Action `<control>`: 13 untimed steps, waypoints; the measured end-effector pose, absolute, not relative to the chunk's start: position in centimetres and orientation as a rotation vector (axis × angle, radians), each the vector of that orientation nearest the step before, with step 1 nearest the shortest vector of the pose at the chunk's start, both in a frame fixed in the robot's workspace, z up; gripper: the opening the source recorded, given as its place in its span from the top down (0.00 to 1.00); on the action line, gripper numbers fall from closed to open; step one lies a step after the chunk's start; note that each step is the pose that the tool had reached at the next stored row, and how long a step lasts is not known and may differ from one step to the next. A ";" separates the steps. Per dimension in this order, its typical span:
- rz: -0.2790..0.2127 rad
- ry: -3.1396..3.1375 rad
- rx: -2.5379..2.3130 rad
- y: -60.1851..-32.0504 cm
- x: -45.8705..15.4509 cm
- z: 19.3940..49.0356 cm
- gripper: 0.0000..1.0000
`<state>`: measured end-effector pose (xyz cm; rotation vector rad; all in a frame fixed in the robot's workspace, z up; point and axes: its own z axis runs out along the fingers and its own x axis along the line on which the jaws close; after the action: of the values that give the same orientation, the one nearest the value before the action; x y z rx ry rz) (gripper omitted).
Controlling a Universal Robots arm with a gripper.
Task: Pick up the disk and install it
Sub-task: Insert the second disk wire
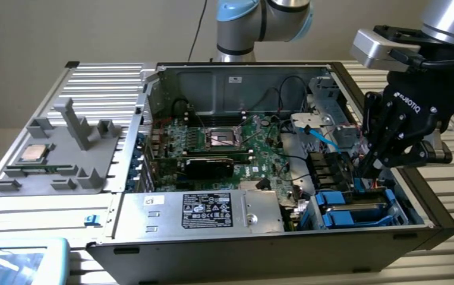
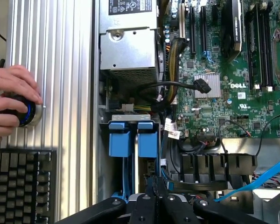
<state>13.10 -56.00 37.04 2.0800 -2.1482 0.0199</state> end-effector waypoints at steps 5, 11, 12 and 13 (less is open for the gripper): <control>0.021 -2.134 2.095 -56.0 13.1 37.0 0.89; 0.033 -2.019 2.207 -56.0 13.1 37.0 0.89; 0.034 -2.000 2.226 -56.0 13.1 37.0 0.89; 0.035 -1.980 2.245 -56.0 13.1 37.0 0.89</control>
<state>13.07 -55.98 37.01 2.2454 -1.9797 0.0352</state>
